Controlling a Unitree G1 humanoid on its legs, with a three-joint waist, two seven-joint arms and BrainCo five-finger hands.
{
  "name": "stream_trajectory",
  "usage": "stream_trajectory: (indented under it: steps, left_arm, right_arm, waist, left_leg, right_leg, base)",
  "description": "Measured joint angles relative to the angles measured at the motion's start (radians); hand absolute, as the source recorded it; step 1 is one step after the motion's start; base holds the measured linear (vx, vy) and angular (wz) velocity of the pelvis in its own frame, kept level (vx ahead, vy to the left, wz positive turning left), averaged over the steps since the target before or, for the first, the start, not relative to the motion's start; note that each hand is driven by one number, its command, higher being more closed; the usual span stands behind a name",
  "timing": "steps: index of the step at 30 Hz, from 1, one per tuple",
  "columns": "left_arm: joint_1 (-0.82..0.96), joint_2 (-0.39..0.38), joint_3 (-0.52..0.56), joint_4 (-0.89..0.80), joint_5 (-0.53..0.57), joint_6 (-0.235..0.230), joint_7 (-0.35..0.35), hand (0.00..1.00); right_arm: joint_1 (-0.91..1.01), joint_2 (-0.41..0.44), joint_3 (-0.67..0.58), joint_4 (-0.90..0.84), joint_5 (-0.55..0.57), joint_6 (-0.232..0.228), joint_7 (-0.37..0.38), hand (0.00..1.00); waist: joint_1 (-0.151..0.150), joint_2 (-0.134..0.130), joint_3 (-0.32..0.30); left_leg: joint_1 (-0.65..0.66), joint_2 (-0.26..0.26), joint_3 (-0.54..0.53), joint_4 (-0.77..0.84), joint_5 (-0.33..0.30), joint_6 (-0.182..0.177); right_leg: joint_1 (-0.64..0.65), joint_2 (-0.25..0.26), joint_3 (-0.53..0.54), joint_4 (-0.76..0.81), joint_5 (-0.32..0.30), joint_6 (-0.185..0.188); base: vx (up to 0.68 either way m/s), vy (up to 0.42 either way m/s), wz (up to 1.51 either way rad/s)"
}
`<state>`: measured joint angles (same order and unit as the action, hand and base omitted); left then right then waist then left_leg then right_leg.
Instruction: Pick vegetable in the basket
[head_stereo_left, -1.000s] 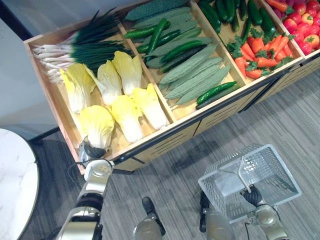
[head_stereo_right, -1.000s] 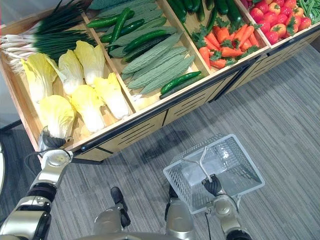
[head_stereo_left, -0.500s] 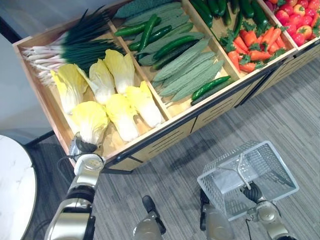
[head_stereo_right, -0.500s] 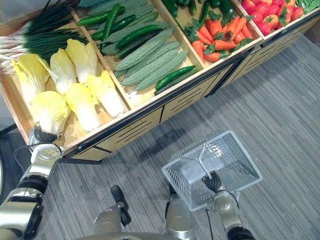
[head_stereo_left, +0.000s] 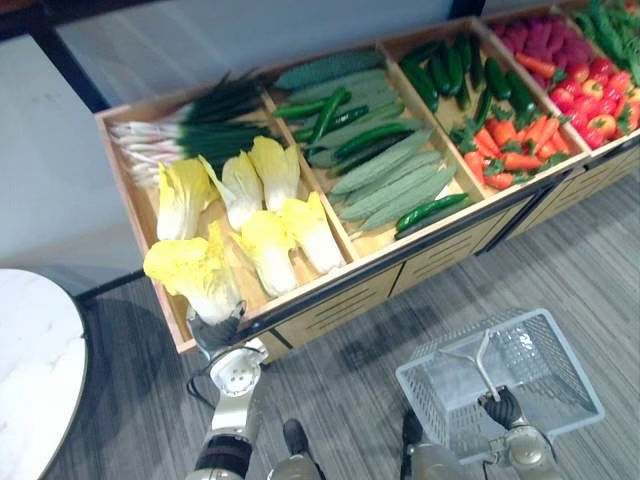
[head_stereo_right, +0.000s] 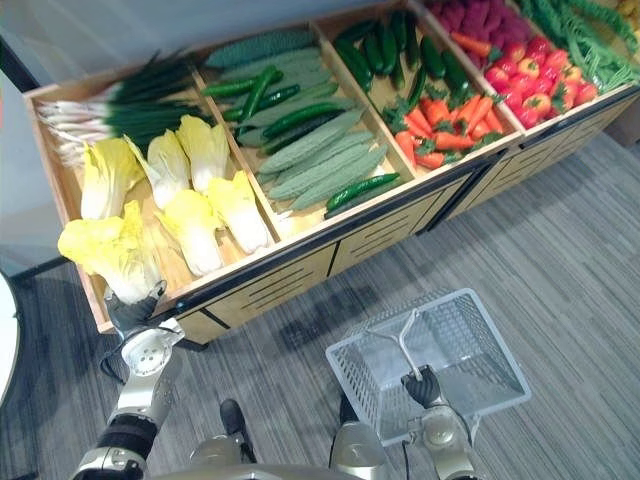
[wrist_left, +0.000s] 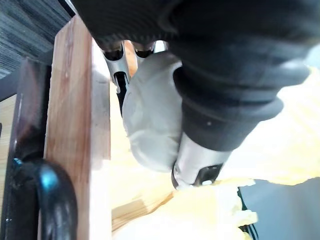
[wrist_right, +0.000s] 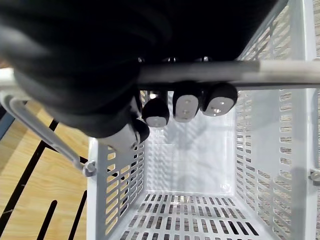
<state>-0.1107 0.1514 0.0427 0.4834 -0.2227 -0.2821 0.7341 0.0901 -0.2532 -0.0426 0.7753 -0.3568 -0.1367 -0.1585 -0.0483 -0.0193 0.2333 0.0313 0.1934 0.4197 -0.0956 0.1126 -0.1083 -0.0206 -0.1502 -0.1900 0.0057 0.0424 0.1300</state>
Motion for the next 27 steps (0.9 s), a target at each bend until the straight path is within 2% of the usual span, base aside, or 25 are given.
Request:
stream_trajectory:
  steps: [4,10,13,15,19,23,27]
  left_arm:
    - [0.0,-0.002,0.0,-0.017,-0.01,0.0,0.0,1.0]
    - [0.001,0.007,0.016,-0.195,-0.008,-0.007,0.046,1.0]
    - [0.001,0.028,0.034,-0.296,0.043,-0.013,0.032,1.0]
    - [0.001,0.07,0.028,-0.355,0.085,-0.015,-0.011,1.0]
    - [-0.027,0.183,-0.052,-0.449,0.134,-0.015,-0.174,1.0]
    - [-0.049,0.217,-0.124,-0.474,0.149,-0.014,-0.316,1.0]
    - [-0.049,0.248,-0.21,-0.486,0.144,-0.014,-0.476,1.0]
  right_arm:
    - [0.038,0.001,-0.033,0.011,-0.019,0.001,0.008,1.0]
    - [0.05,0.0,-0.04,0.013,-0.042,0.005,0.009,1.0]
    - [0.045,-0.017,-0.059,-0.007,-0.08,0.008,0.03,1.0]
    - [0.036,-0.053,-0.059,-0.033,-0.105,0.007,0.055,1.0]
    - [0.009,-0.177,-0.052,-0.107,-0.116,-0.008,0.161,1.0]
    - [-0.017,-0.261,0.006,-0.176,-0.114,-0.018,0.243,1.0]
    - [-0.051,-0.34,0.063,-0.222,-0.11,-0.058,0.334,1.0]
  waist:
    - [-0.002,0.005,-0.046]
    - [-0.001,0.0,-0.078]
    - [0.001,-0.002,-0.093]
    - [0.0,-0.004,-0.101]
    - [-0.004,-0.009,-0.131]
    - [-0.02,-0.019,-0.143]
    - [-0.032,-0.022,-0.146]
  left_leg:
    - [0.009,-0.003,-0.019,-0.006,0.002,0.001]
    - [0.024,-0.006,-0.015,-0.007,-0.001,-0.002]
    - [0.035,-0.005,0.013,-0.007,-0.004,-0.004]
    - [0.054,-0.005,0.043,-0.008,-0.011,-0.007]
    - [0.085,-0.005,0.122,-0.009,-0.018,-0.012]
    - [0.117,0.004,0.176,-0.009,-0.022,-0.018]
    - [0.142,0.009,0.231,-0.009,-0.026,-0.023]
  right_leg:
    - [0.012,-0.008,-0.021,0.015,-0.021,-0.007]
    - [0.027,-0.012,-0.017,0.012,-0.023,-0.002]
    - [0.023,-0.009,0.008,0.011,-0.022,-0.001]
    - [0.022,-0.008,0.037,0.005,-0.014,0.008]
    - [0.02,0.001,0.108,-0.028,0.036,0.01]
    - [0.014,0.019,0.161,-0.029,0.046,0.005]
    - [0.003,0.035,0.215,-0.038,0.065,0.001]
  base:
    - [-0.05,0.009,0.13]
    - [-0.04,0.015,0.01]
    - [0.02,0.008,-0.2]
    - [0.03,0.014,-0.44]
    - [0.07,0.006,-0.53]
    - [0.02,-0.01,-0.45]
    - [-0.04,-0.021,-0.43]
